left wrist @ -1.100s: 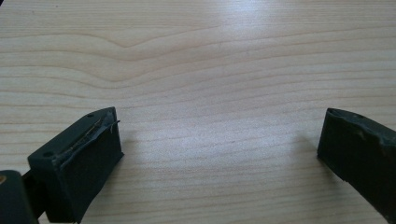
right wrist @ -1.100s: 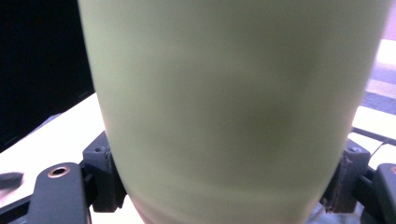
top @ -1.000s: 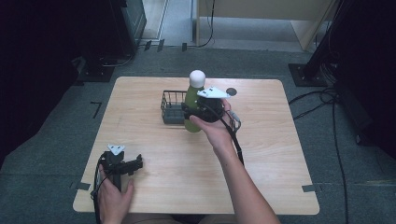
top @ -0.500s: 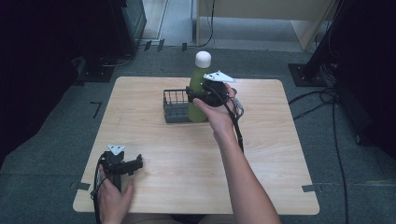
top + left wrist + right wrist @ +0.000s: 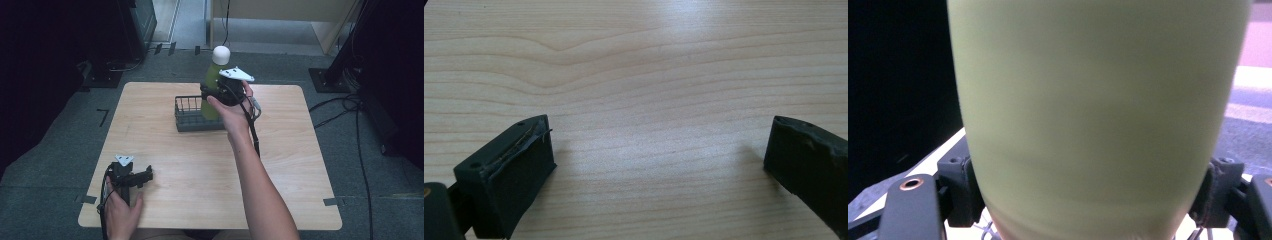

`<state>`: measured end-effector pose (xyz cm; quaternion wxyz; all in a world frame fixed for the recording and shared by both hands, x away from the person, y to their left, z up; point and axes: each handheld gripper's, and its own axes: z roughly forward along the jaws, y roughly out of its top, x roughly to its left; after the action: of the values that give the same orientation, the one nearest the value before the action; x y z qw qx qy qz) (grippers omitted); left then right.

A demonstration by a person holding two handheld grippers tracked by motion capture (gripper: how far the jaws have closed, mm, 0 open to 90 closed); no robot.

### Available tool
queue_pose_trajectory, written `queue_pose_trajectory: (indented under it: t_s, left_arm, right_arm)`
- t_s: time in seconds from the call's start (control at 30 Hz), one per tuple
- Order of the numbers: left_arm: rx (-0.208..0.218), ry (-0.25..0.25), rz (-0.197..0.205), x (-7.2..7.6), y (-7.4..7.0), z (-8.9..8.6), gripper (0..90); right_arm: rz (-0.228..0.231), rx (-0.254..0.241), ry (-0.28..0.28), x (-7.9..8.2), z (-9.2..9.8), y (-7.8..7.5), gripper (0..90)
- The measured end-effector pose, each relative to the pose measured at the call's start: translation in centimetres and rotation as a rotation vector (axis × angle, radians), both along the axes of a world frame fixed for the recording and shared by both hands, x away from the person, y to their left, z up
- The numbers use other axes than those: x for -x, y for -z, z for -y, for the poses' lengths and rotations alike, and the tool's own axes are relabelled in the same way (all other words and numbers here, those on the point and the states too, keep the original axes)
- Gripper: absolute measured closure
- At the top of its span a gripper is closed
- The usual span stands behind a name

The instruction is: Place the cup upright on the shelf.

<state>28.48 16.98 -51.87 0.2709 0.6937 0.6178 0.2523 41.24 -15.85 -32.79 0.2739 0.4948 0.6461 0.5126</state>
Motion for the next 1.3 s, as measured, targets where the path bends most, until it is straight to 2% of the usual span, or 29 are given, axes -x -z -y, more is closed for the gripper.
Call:
queue_pose_trajectory:
  t_s: [0.27, 0.3, 0.43, 0.5, 0.57, 0.6, 0.63, 0.73, 0.77, 0.8, 0.83, 0.9, 1.0, 1.03, 1.07, 1.13, 1.23, 1.3]
  left_arm:
    - [0.0, -0.001, 0.002, 0.0, 0.0, 0.0, 0.0]
    - [0.001, -0.001, 0.001, 0.0, 0.0, 0.0, 0.0]
    - [0.0, -0.001, 0.001, 0.0, 0.0, 0.0, 0.0]
    - [0.0, -0.001, 0.002, 0.0, 0.0, 0.0, 0.0]
    - [0.0, -0.002, 0.002, 0.0, 0.0, 0.0, 0.0]
    - [0.0, -0.002, 0.002, 0.0, 0.0, 0.0, 0.0]
    - [0.001, -0.002, 0.001, 0.0, 0.0, 0.0, 0.0]
    - [0.002, -0.002, 0.002, 0.0, 0.0, 0.0, 0.0]
    - [0.001, -0.001, 0.0, 0.0, 0.0, 0.0, 0.0]
    - [0.001, -0.001, 0.0, 0.0, 0.0, 0.0, 0.0]
    - [0.001, -0.001, 0.0, 0.0, 0.0, 0.0, 0.0]
    - [0.003, -0.002, 0.001, 0.0, 0.0, 0.0, 0.0]
    - [0.002, -0.002, 0.001, 0.0, 0.0, 0.0, 0.0]
    - [0.003, -0.002, 0.001, 0.0, 0.0, 0.0, 0.0]
    - [0.003, -0.002, 0.001, 0.0, 0.0, 0.0, 0.0]
    - [0.001, -0.001, 0.0, 0.0, 0.0, 0.0, 0.0]
    - [0.003, -0.002, 0.001, 0.0, 0.0, 0.0, 0.0]
    - [0.002, -0.002, 0.001, 0.0, 0.0, 0.0, 0.0]
  right_arm:
    - [0.044, 0.022, 0.064, -1.0, 0.4, 0.4, 20.8]
    - [0.058, 0.025, 0.091, -1.3, 0.6, 0.7, 20.8]
    - [0.064, 0.018, 0.114, -1.7, 0.9, 1.1, 20.8]
    - [0.065, 0.031, 0.12, -2.1, 1.2, 1.6, 20.8]
    - [0.073, 0.07, 0.131, -2.3, 1.3, 2.4, 20.8]
    - [0.073, 0.07, 0.131, -2.3, 1.3, 2.4, 20.8]
    - [0.063, 0.087, 0.136, -2.4, 1.3, 3.2, 20.8]
    - [0.047, 0.085, 0.14, -2.5, 1.5, 3.9, 20.8]
    - [0.017, 0.075, 0.149, -2.6, 1.6, 4.6, 20.8]
    - [0.017, 0.075, 0.149, -2.6, 1.6, 4.6, 20.8]
    - [-0.016, 0.07, 0.156, -2.6, 1.7, 5.3, 20.8]
    - [-0.028, 0.075, 0.157, -2.6, 1.6, 5.9, 20.8]
    - [-0.019, 0.078, 0.149, -2.5, 1.5, 5.9, 20.8]
    - [-0.024, 0.099, 0.143, -2.4, 1.2, 5.8, 20.8]
    - [-0.024, 0.099, 0.143, -2.4, 1.2, 5.8, 20.8]
    - [-0.046, 0.119, 0.145, -2.4, 0.9, 5.5, 20.8]
    - [-0.087, 0.112, 0.163, -2.4, 0.9, 5.2, 20.8]
    - [-0.088, 0.109, 0.164, -2.4, 0.9, 5.2, 20.8]
